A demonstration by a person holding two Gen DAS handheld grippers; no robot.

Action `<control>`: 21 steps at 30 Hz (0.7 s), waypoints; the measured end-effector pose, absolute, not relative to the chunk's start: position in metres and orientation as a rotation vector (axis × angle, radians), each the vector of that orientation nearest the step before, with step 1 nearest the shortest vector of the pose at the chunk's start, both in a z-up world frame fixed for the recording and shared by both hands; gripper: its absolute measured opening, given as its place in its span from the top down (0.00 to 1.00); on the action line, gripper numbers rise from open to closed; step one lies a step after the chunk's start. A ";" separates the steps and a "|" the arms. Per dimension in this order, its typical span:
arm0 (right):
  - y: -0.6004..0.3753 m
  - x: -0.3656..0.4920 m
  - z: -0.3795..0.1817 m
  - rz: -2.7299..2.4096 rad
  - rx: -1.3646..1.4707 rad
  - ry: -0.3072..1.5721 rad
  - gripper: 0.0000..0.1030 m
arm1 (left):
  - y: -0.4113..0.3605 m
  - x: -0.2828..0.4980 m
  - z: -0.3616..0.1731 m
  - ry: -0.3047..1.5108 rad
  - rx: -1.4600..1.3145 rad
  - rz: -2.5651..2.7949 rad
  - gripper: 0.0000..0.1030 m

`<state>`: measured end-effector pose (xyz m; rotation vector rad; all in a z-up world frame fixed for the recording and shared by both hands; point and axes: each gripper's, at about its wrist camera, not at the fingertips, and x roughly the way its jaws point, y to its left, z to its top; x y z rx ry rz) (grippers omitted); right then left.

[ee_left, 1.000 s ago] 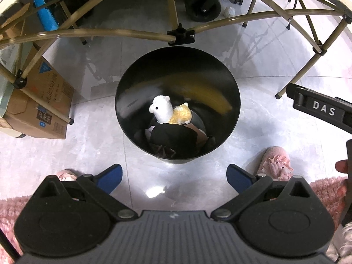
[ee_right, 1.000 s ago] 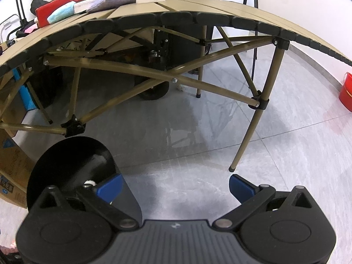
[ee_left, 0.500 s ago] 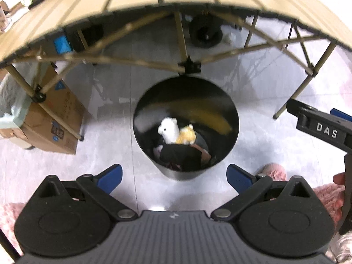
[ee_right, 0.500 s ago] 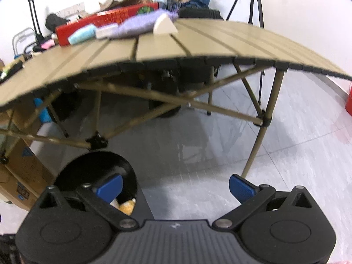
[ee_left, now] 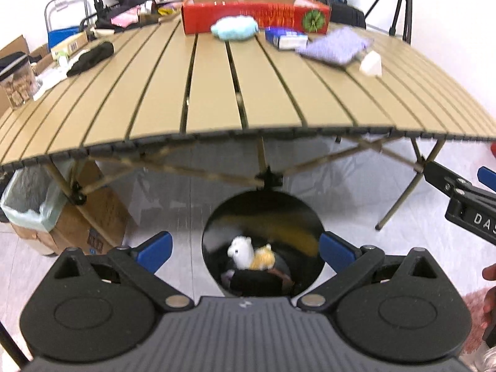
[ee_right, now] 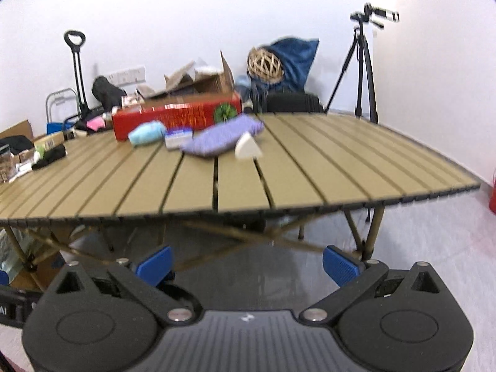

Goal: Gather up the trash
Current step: 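Raise both tools back toward the items on the table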

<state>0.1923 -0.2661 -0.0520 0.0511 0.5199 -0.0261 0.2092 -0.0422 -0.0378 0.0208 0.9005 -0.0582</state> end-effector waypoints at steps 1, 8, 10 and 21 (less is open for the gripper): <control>-0.266 0.194 -0.049 -0.026 0.045 0.504 0.00 | -0.042 0.212 -0.034 0.889 0.014 -0.059 0.00; -0.267 0.215 -0.030 -0.032 0.040 0.432 0.00 | -0.040 0.235 -0.014 0.811 -0.027 -0.047 0.00; -0.265 0.226 -0.025 -0.031 0.030 0.414 0.00 | -0.040 0.244 -0.009 0.791 -0.046 -0.045 0.00; -0.270 0.291 -0.014 -0.041 0.022 0.361 0.00 | -0.037 0.306 0.005 0.715 -0.096 -0.010 0.00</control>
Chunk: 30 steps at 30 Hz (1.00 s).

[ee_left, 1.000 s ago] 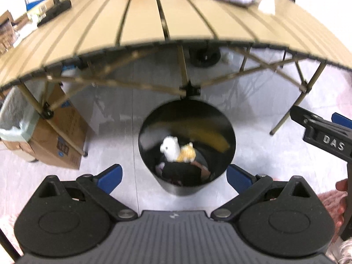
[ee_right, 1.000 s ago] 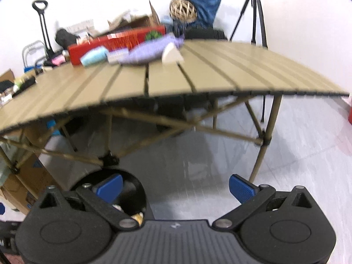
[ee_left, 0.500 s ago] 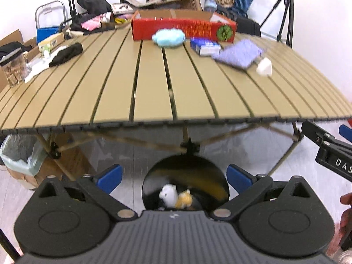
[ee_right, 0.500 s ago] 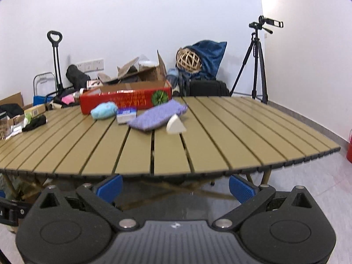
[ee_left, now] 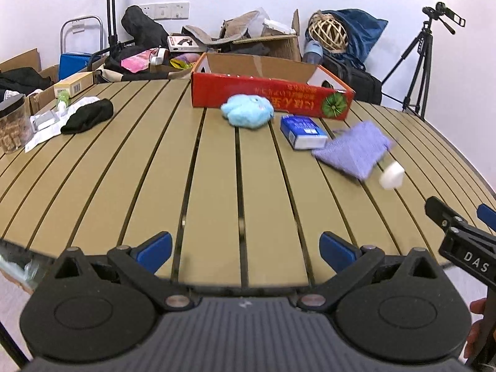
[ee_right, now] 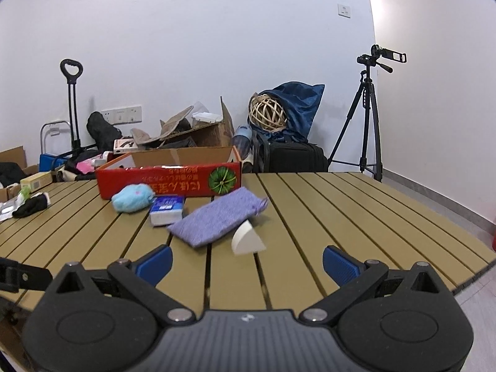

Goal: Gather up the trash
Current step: 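Raise both tools back toward the items on the table, then lower the right tool onto the white wedge sponge and close on it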

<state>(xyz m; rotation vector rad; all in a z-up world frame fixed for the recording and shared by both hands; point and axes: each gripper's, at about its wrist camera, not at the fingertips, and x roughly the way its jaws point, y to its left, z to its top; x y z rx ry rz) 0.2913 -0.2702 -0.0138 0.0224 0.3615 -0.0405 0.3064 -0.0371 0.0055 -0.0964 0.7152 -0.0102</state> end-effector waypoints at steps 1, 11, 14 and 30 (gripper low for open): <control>-0.271 0.297 -0.013 -0.044 0.027 0.363 0.00 | -0.037 0.312 0.006 0.715 -0.100 -0.004 0.00; -0.267 0.355 -0.015 -0.041 0.035 0.390 0.00 | -0.028 0.353 0.009 0.686 -0.128 0.032 0.00; -0.264 0.373 -0.020 -0.038 0.036 0.420 0.00 | -0.024 0.362 0.007 0.685 -0.126 0.043 0.00; -0.276 0.419 -0.049 -0.049 0.071 0.521 0.42 | -0.012 0.372 -0.008 0.703 -0.129 0.055 0.00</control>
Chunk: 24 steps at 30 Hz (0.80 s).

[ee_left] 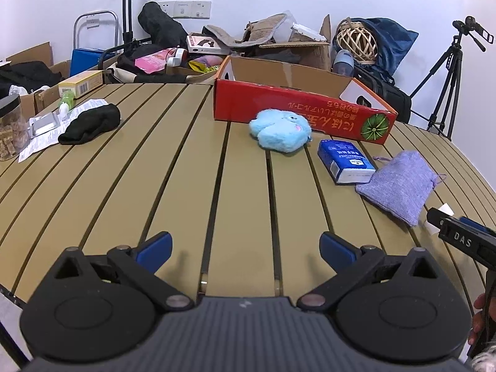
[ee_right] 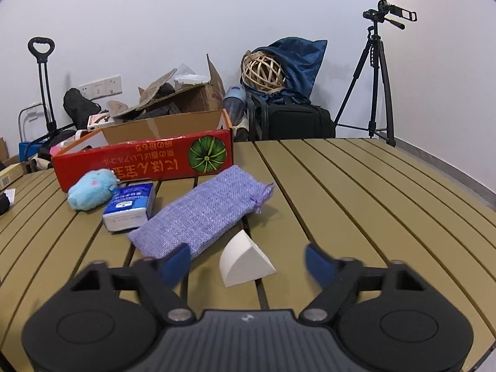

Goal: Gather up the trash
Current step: 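Lower the right tool onto the white wedge sponge and close on it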

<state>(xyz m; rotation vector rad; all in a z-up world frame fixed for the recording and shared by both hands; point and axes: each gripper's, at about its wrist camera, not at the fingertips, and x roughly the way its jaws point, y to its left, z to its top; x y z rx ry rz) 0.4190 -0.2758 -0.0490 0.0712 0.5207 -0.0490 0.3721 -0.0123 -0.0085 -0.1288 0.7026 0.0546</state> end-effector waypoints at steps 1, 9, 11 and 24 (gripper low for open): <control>-0.277 0.421 -0.050 -0.046 0.078 0.527 0.46 | -0.013 0.372 -0.009 0.702 -0.127 0.053 0.00; -0.281 0.420 -0.052 -0.012 0.105 0.531 0.74 | -0.015 0.373 -0.013 0.706 -0.122 0.047 0.00; -0.283 0.417 -0.050 -0.014 0.109 0.518 0.75 | -0.016 0.373 -0.015 0.706 -0.120 0.045 0.00; -0.314 0.407 -0.042 -0.061 0.185 0.464 0.76 | -0.034 0.374 -0.026 0.721 -0.105 0.015 0.00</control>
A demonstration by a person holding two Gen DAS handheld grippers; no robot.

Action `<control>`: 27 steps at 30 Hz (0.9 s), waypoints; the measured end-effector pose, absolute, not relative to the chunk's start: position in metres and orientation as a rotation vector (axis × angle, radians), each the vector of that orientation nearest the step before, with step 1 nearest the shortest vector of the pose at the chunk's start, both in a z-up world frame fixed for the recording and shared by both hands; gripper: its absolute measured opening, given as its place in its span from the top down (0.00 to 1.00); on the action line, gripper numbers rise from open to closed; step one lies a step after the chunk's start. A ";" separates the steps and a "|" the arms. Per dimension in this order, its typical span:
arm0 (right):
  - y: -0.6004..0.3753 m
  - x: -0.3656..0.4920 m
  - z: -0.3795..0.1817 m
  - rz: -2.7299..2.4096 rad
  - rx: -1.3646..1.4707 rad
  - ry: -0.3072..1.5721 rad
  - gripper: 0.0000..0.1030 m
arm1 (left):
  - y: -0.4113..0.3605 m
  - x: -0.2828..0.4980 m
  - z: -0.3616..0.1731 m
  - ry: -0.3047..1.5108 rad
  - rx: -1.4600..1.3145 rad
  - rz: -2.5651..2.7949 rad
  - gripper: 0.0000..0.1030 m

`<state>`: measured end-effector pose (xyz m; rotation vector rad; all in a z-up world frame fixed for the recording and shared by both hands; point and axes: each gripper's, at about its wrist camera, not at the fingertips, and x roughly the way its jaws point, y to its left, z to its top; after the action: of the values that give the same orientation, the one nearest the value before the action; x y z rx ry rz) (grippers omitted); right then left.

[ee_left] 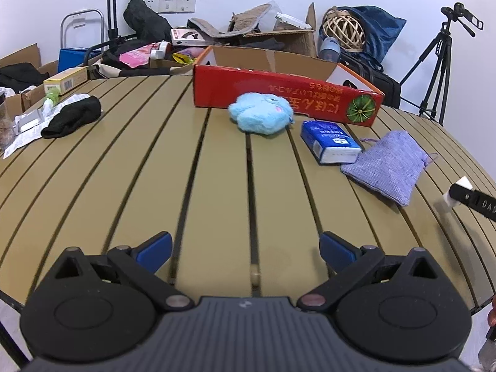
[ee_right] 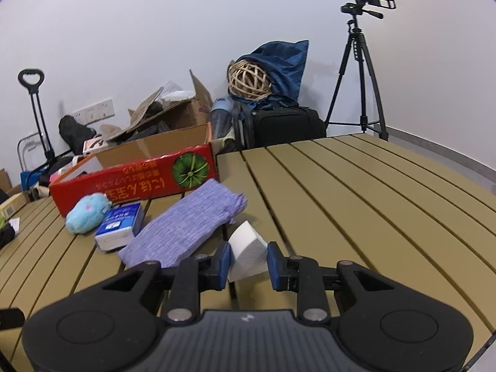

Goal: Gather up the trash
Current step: 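Lower the right tool onto the white wedge sponge and close on it, then lower the left tool onto the blue handkerchief pack and close on it while the right tool holds the wedge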

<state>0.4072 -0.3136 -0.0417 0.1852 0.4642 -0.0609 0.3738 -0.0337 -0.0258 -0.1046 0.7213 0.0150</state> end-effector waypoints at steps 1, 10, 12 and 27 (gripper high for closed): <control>-0.316 0.407 -0.041 -0.065 0.192 0.458 0.76 | -0.036 0.374 -0.026 0.721 -0.104 0.013 0.00; -0.341 0.401 -0.037 -0.094 0.232 0.432 0.76 | -0.071 0.399 -0.018 0.715 -0.046 -0.002 0.00; -0.350 0.399 -0.037 -0.105 0.247 0.427 0.76 | -0.079 0.405 -0.015 0.707 -0.035 -0.007 0.00; -0.410 0.380 -0.040 -0.226 0.312 0.374 0.76 | -0.133 0.492 -0.010 0.696 -0.001 0.054 0.00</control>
<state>0.3803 -0.4097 -0.0396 0.3120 0.3744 -0.2258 0.4918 -0.1334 -0.0102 -0.0008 0.6957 0.0545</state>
